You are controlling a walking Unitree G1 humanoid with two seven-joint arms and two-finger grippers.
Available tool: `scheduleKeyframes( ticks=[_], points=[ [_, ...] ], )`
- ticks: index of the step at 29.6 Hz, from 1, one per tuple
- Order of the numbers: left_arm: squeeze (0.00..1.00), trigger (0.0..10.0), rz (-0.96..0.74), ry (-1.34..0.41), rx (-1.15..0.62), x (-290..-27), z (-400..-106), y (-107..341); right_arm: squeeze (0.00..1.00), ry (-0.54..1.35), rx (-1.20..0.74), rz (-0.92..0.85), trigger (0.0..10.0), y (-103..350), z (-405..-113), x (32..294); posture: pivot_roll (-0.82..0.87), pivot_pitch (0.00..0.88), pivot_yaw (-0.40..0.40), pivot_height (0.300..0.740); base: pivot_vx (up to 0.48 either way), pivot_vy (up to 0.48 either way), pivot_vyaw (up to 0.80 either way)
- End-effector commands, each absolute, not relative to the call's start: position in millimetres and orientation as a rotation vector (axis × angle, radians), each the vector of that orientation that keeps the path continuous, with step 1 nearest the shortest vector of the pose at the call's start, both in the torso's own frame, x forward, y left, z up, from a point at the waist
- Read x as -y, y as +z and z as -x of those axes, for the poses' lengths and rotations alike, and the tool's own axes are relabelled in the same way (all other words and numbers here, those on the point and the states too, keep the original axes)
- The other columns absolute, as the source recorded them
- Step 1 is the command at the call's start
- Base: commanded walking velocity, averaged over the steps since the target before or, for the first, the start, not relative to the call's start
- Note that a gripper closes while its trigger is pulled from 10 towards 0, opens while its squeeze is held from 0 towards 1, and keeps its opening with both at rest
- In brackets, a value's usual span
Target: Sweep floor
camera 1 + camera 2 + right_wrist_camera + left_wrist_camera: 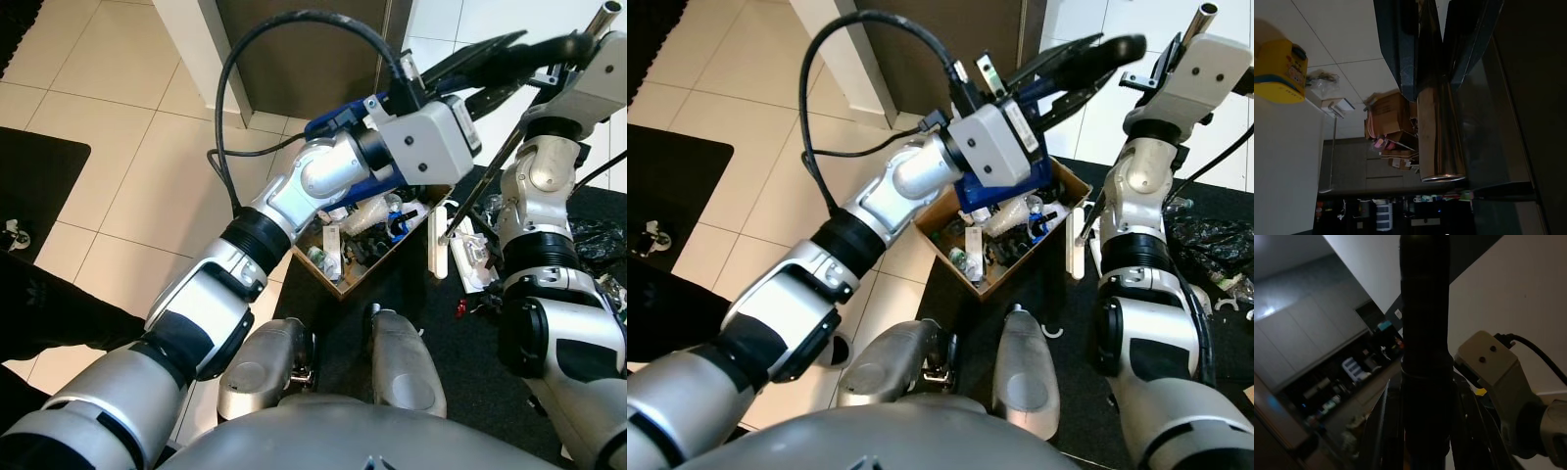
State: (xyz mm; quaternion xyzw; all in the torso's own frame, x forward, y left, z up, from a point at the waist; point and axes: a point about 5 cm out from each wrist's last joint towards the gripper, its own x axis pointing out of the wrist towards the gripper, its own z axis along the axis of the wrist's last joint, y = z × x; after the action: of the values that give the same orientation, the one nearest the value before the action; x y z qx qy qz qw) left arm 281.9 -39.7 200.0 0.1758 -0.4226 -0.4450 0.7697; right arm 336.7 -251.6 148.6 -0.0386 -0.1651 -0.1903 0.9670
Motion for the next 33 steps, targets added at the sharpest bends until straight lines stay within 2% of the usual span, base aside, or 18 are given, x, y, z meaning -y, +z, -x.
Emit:
scheduleKeyframes(
  ticks=[1,7,12,16,17,20,21,22,23,27,29,32,33],
  points=[
    [0.00,10.0,-0.412,-0.974,1.024,39.7,-278.5,214.1,0.00,-0.376,0.372,0.076,10.0,153.9,-337.7,248.9,0.07,0.039,0.118,0.740,0.000,0.000,0.00],
    [0.00,10.0,-0.409,-0.973,1.001,34.2,-281.2,214.9,0.00,-0.371,0.375,0.078,10.0,156.1,-339.5,248.0,0.08,0.038,0.113,0.740,0.000,0.000,0.00],
    [0.00,10.0,-0.339,-0.873,0.907,26.7,-296.0,218.9,0.00,-0.370,0.377,0.079,10.0,156.6,-339.3,248.7,0.07,0.040,0.112,0.740,0.000,0.000,0.00],
    [0.00,10.0,-0.097,-0.623,0.640,-6.3,-338.3,230.6,0.00,-0.372,0.382,0.082,10.0,156.8,-336.8,250.8,0.07,0.047,0.108,0.740,0.000,0.000,0.00],
    [0.00,10.0,-0.097,-0.623,0.640,-6.3,-338.3,230.6,0.00,-0.372,0.382,0.082,10.0,156.8,-336.8,250.8,0.07,0.047,0.108,0.740,0.000,0.000,0.00],
    [0.00,10.0,0.119,-0.457,0.534,-47.5,-365.2,254.6,0.00,-0.347,0.392,0.094,10.0,158.8,-336.4,247.8,0.07,0.049,0.103,0.740,0.000,0.000,0.00],
    [0.00,10.0,0.119,-0.457,0.534,-47.5,-365.2,254.6,0.00,-0.347,0.392,0.094,10.0,158.8,-336.4,247.8,0.07,0.049,0.103,0.740,0.000,0.000,0.00],
    [0.00,10.0,0.159,-0.381,0.523,-68.7,-374.2,265.4,0.00,-0.330,0.403,0.109,10.0,161.8,-336.8,246.0,0.07,0.049,0.098,0.740,0.000,0.000,0.00],
    [0.00,10.0,0.159,-0.381,0.523,-68.7,-374.2,265.4,0.00,-0.330,0.403,0.109,10.0,161.8,-336.8,246.0,0.07,0.049,0.098,0.740,0.000,0.000,0.00],
    [0.00,10.0,0.230,-0.117,0.488,-143.2,-392.1,292.1,0.00,-0.295,0.438,0.160,10.0,173.8,-338.6,244.3,0.08,0.048,0.082,0.740,0.000,0.000,0.00],
    [0.00,10.0,0.230,-0.117,0.488,-143.2,-392.1,292.1,0.00,-0.295,0.438,0.160,10.0,173.8,-338.6,244.3,0.08,0.048,0.082,0.740,0.000,0.000,0.00],
    [0.00,10.0,0.215,0.013,0.427,-184.9,-391.7,287.3,0.00,-0.299,0.405,0.197,10.0,174.7,-338.9,252.8,0.09,0.049,0.067,0.740,0.000,0.000,0.00],
    [0.00,10.0,0.215,0.013,0.427,-184.9,-391.7,287.3,0.00,-0.299,0.405,0.197,10.0,174.7,-338.9,252.8,0.09,0.049,0.067,0.740,0.000,0.000,0.00]
  ],
)
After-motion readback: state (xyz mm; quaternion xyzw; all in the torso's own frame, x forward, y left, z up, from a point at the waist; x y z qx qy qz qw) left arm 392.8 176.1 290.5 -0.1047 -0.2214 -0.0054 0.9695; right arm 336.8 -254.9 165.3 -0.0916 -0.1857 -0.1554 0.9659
